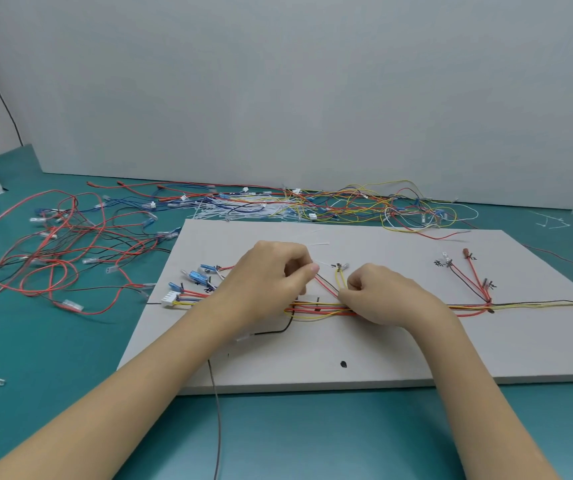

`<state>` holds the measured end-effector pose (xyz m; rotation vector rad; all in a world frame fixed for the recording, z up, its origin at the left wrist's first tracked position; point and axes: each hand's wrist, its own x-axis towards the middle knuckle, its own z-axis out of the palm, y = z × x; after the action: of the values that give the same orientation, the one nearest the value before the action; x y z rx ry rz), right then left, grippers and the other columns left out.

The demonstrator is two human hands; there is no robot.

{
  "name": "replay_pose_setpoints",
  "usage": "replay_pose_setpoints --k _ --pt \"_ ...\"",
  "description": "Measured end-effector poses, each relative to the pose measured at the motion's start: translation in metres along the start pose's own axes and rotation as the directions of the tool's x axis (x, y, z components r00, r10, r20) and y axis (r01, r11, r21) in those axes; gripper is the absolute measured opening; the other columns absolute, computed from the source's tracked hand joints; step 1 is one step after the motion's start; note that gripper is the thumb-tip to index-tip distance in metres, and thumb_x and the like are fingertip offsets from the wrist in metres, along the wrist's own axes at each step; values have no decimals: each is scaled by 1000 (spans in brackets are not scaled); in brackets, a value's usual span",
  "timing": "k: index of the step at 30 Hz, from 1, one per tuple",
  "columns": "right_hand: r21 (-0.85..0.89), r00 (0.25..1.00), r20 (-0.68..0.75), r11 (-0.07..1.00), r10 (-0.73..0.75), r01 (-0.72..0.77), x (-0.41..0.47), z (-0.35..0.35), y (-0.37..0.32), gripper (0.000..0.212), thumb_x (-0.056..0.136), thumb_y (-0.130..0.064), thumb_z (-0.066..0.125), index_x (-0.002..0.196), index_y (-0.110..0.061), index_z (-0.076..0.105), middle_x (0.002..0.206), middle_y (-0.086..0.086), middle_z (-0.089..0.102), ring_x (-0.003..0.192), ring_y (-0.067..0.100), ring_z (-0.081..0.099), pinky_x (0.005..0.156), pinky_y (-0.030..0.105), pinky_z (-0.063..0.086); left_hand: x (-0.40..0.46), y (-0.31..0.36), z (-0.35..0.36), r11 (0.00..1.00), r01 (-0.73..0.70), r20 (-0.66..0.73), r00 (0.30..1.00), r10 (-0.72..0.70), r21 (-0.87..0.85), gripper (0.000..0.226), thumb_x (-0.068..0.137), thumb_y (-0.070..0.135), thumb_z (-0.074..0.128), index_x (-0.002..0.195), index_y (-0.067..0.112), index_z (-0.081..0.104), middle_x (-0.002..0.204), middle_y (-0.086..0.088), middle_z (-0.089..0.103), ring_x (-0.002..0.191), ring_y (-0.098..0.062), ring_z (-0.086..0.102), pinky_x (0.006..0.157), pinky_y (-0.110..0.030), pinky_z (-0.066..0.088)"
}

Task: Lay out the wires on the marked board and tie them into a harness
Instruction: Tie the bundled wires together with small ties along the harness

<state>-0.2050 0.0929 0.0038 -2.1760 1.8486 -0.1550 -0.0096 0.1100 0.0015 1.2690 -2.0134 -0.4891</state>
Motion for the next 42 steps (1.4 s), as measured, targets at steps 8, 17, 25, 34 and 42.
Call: replay_pose_setpoints --k 8,17,25,34,42 --pt "155 992 60 983 -108 97 0 -4 4 35 87 -17 53 57 -15 37 56 2 34 55 19 31 55 32 25 -1 1 3 993 40 99 994 -51 107 21 95 29 55 79 18 64 74 7 70 76 -12 61 77 -37 50" --pt "232 993 67 969 -102 84 -1 -4 5 26 87 -12 52 61 -9 48 54 6 45 47 17 38 48 25 31 2 4 3 977 25 122 991 -52 211 22 96 32 53 79 20 60 76 7 66 75 -15 55 71 -33 45" --pt "305 995 77 952 -60 34 -3 0 7 25 88 -11 49 63 -9 50 40 -3 52 33 11 47 35 17 36 5 4 3 981 50 102 992 -70 189 24 94 29 54 71 22 58 73 6 69 75 -17 58 75 -36 48" --pt "267 996 10 960 -89 83 -5 3 1 25 87 -13 50 63 -10 46 50 4 55 42 18 48 45 27 43 5 0 5 985 20 37 999 -27 169 25 93 24 56 69 18 57 64 2 65 67 -20 57 71 -40 49" --pt "183 986 -31 969 -162 165 -1 8 -22 31 90 -18 51 63 -12 39 66 11 53 61 25 45 58 32 38 6 -19 -13 990 129 48 990 -131 51 26 95 26 58 70 21 61 56 5 68 59 -8 62 65 -32 50"
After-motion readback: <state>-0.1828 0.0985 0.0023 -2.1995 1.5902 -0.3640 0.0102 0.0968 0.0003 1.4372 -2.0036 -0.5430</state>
